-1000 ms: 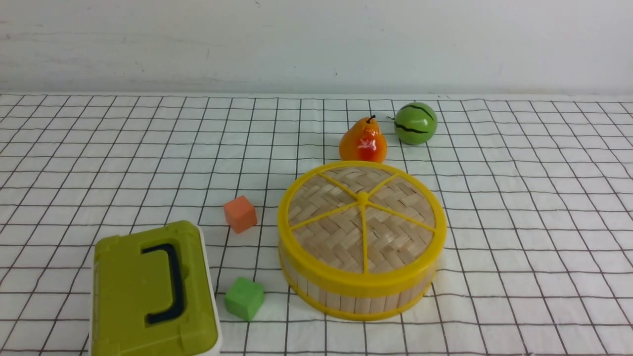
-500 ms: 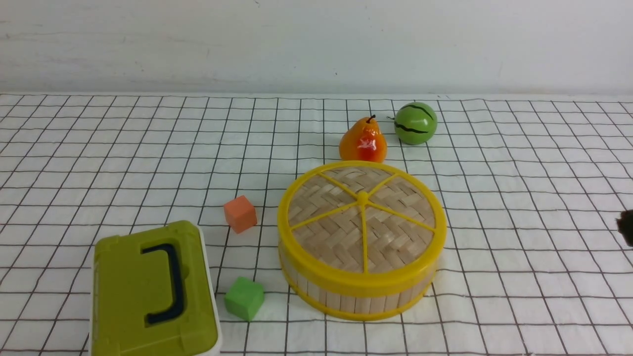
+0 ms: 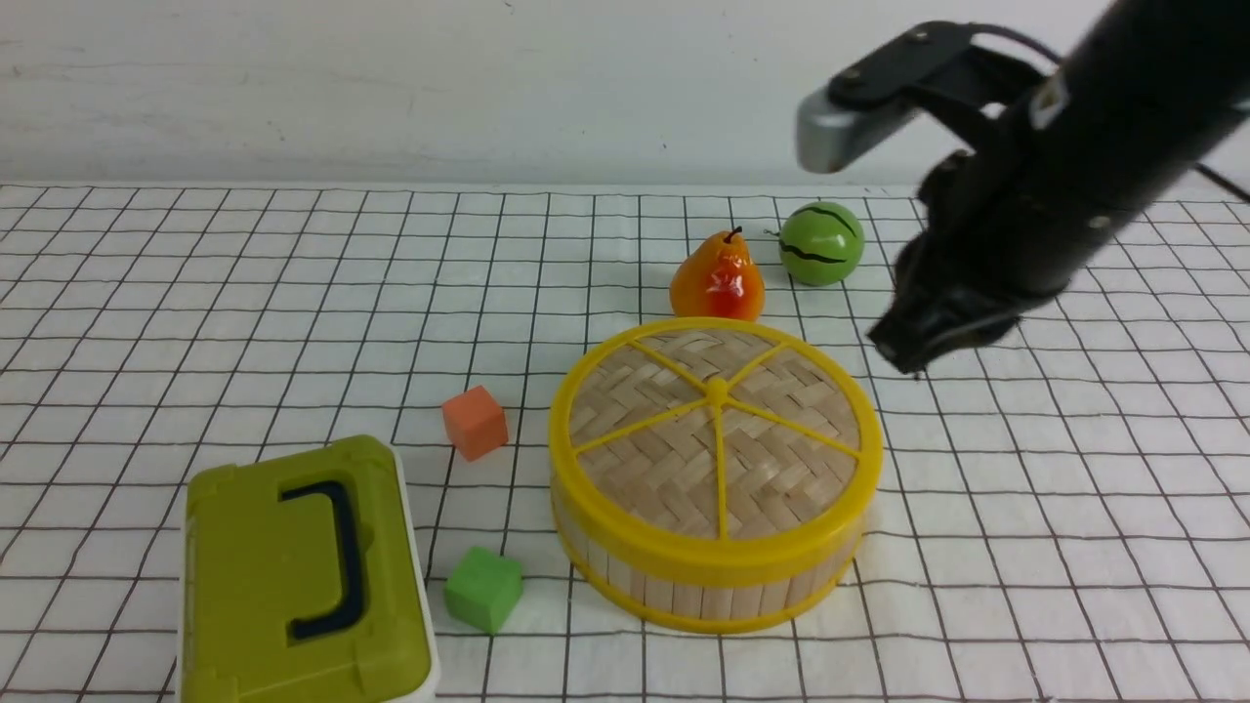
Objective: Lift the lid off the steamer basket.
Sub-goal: Use the right arm to lift the lid of the steamer, then use the right arm to place the steamer lid on the table
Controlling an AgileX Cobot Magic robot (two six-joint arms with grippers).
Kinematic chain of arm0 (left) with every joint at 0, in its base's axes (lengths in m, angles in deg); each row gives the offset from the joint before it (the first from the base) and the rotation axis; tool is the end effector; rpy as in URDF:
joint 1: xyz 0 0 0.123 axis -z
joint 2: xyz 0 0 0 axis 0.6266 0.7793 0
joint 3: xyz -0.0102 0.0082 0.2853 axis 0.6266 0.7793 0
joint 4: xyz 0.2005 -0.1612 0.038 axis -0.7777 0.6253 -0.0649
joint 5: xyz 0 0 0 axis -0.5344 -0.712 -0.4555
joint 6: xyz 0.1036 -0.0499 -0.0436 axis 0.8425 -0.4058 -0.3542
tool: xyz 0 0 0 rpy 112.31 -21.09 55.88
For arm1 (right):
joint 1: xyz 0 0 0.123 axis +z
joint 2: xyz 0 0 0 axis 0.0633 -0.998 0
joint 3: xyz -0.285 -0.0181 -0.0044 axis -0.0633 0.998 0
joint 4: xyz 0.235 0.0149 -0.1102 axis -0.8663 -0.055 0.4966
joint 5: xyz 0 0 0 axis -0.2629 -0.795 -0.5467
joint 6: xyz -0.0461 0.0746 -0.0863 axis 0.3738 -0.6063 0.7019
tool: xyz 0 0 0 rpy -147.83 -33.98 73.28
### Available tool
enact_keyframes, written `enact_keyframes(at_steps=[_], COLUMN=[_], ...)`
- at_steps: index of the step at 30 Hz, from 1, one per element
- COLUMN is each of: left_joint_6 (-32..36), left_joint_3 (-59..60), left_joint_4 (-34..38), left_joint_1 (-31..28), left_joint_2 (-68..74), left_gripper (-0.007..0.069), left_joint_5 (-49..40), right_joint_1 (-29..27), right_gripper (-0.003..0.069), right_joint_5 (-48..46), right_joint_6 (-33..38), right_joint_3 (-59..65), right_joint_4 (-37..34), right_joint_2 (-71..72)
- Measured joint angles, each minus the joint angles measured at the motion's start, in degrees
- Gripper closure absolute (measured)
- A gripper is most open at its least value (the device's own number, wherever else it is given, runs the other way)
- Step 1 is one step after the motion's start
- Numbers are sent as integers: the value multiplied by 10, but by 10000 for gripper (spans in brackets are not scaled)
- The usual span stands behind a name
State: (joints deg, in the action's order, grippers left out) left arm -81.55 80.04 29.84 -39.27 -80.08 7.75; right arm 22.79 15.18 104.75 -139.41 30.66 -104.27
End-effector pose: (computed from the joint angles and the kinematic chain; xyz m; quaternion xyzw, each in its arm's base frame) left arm 0.0921 -0.0012 0.1633 -0.0026 0.7991 -0.0070 0.6011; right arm 0.3253 0.1806 0.3349 -0.3477 0.9117 0.0905 0.1991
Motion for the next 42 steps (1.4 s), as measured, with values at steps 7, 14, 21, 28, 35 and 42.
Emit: enact_keyframes(at_steps=[7,14,21,28,35,42], left_joint_6=[0,0,0,0,0,0], left_joint_3=[0,0,0,0,0,0], left_joint_4=[0,0,0,0,0,0], left_joint_1=[0,0,0,0,0,0], left_joint_2=[0,0,0,0,0,0], left_gripper=[385,385,385,385,385,385], left_joint_5=[0,0,0,0,0,0], right_joint_1=[9,22,22,22,22,7], right_gripper=[361,270,333,499,554,554], right_joint_5=[1,2,23,28,8,0], right_joint_6=[-6,-13,-26,-26,-26,-26], right_joint_3=[-107,-182,-203,-206,-224,-241], right_joint_4=[-4,2,7,2,7,24], right_joint_2=[-133,-221,-275,-279,-273,-181])
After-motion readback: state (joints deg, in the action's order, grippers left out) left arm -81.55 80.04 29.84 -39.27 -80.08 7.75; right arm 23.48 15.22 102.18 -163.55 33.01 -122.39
